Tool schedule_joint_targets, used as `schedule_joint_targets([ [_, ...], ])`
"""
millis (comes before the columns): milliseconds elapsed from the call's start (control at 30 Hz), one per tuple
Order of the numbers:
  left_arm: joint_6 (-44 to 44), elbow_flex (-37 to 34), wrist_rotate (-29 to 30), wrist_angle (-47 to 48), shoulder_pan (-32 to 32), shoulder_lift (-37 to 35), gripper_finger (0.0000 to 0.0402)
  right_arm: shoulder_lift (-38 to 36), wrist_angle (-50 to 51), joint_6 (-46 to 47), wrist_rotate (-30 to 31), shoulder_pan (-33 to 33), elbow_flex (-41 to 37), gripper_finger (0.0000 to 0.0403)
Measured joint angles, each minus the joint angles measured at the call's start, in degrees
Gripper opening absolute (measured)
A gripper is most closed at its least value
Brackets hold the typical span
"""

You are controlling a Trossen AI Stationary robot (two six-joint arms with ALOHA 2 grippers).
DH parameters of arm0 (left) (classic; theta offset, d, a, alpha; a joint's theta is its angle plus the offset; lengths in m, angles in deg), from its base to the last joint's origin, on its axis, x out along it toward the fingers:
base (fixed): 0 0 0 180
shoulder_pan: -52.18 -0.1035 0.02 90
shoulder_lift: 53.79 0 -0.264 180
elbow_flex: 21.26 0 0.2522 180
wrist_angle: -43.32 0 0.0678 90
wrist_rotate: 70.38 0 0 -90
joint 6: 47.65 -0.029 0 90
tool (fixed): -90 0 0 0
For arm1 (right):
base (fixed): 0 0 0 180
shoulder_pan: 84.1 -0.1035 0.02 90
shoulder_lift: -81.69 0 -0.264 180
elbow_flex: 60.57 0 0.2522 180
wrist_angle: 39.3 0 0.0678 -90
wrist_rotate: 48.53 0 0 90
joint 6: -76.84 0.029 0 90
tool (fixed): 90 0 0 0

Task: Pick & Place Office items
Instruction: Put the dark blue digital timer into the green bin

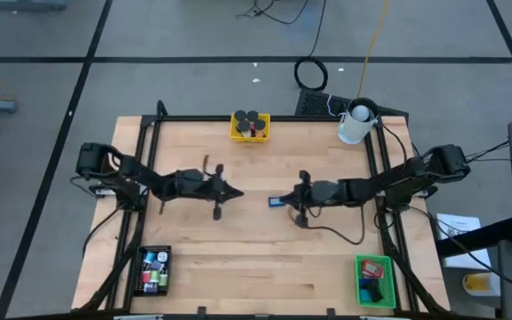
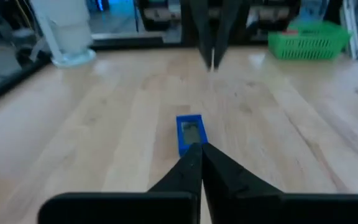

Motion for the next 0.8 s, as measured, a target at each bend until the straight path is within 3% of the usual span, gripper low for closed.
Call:
schedule_joint_targets([
  [200, 1.3, -7.2, 0.5, -12.0, 0.0, 0.0, 0.0016, 1.7, 25.5, 3.1, 5.4, 1.3, 11.6, 0.0065],
  [567, 2.0, -7.8, 1.8, -12.2, -0.1, 0.0, 0.0035, 14.7, 44.6, 0.2, 3.9, 1.8, 26.0, 0.0211],
  [800, 2.3, -7.8, 1.8, -11.9, -0.1, 0.0, 0.0035, 19.8, 46.7, -2.8, 0.9, 1.8, 31.1, 0.0273],
])
